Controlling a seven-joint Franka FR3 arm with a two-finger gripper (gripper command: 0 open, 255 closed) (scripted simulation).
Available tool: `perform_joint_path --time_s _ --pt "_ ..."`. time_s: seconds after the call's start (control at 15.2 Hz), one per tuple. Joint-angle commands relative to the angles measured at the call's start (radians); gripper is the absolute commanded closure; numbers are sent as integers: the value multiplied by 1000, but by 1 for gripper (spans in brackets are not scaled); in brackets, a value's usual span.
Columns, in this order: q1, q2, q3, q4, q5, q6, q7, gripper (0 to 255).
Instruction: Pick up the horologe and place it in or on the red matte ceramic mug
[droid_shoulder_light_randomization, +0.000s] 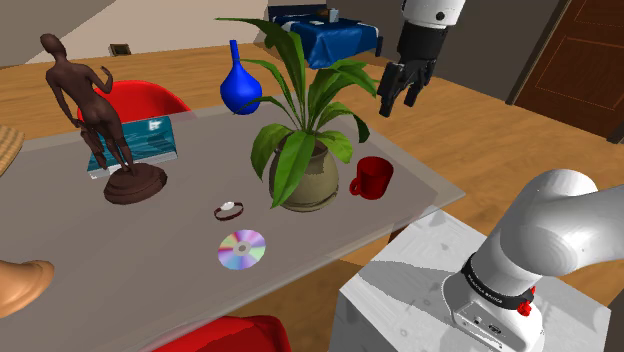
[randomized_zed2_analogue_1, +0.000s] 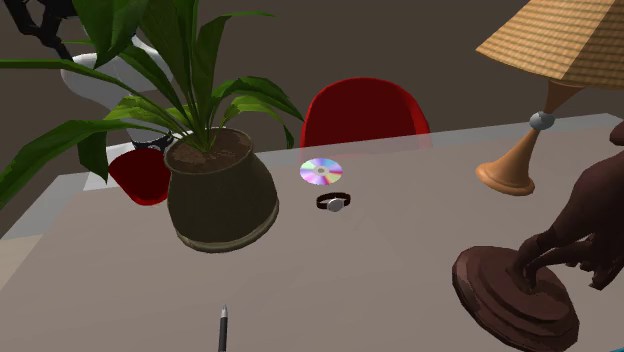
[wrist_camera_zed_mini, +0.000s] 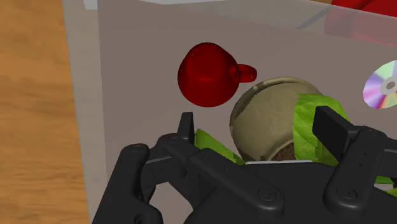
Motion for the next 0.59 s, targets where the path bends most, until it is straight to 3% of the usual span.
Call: perform_joint_path --time_s 0.0,0.53 --pt "0 0 0 0 0 0 0 0" --pt "72 317 18 115 -3 156 -166 0"
